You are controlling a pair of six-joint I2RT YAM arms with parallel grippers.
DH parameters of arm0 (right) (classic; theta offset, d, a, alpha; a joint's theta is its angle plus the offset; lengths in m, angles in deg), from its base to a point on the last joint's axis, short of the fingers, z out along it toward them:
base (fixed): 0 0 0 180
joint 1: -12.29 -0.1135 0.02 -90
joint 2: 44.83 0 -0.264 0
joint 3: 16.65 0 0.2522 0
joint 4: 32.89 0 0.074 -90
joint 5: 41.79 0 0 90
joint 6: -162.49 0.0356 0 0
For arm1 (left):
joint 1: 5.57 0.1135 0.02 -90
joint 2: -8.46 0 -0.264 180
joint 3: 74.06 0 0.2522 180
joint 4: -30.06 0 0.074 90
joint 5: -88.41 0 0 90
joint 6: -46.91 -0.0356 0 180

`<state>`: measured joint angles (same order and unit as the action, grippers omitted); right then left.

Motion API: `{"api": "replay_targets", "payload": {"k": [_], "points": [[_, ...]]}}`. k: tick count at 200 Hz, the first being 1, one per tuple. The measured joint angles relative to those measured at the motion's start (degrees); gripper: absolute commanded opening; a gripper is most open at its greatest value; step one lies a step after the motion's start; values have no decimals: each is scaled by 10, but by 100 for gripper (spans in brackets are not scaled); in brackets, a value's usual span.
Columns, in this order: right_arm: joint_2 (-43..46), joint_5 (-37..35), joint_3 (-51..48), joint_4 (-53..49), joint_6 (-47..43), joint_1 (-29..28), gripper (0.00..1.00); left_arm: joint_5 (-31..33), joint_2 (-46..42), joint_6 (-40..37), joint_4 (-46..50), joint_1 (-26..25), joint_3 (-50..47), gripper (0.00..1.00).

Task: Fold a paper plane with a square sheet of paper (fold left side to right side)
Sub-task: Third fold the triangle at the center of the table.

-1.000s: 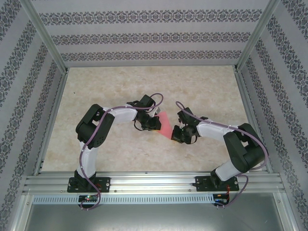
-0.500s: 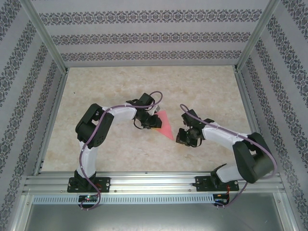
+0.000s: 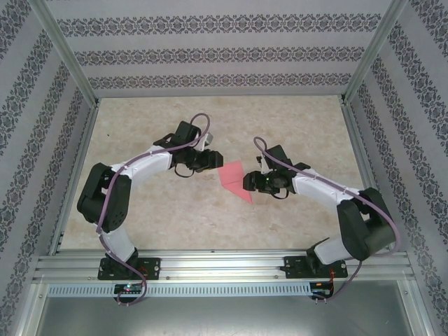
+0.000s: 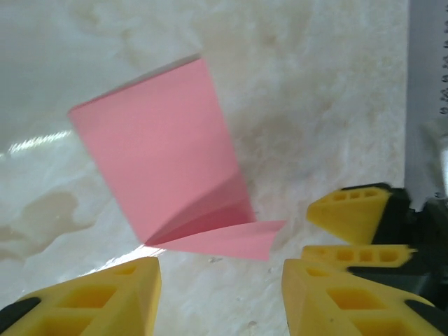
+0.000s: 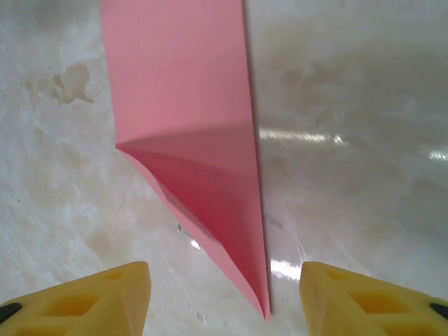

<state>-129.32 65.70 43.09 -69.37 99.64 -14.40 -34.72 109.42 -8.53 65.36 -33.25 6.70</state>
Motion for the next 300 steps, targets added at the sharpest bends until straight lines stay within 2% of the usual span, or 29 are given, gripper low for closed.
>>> {"api": "replay_targets", "payload": {"k": [22,82,120,208,230,250,267,300], "points": [[-36,10,22,21,-28,4,50,0,9,16,-7,0,-43,51],[-104,30,56,43,-61,10,15,-5,15,37,-31,0,-61,52],[-106,33,56,43,-62,18,4,-13,29,50,-50,-1,-61,52],[-106,34,56,35,-61,32,4,-17,87,80,-70,-33,-13,51],[-106,35,56,35,-61,32,5,-17,97,85,-73,-39,-3,47],[-106,36,56,35,-61,32,6,-17,108,93,-75,-46,4,38],[-106,36,56,35,-61,32,10,-17,118,96,-75,-51,9,29],[-91,25,49,37,-61,32,32,-15,121,105,-79,-55,9,19]]}}
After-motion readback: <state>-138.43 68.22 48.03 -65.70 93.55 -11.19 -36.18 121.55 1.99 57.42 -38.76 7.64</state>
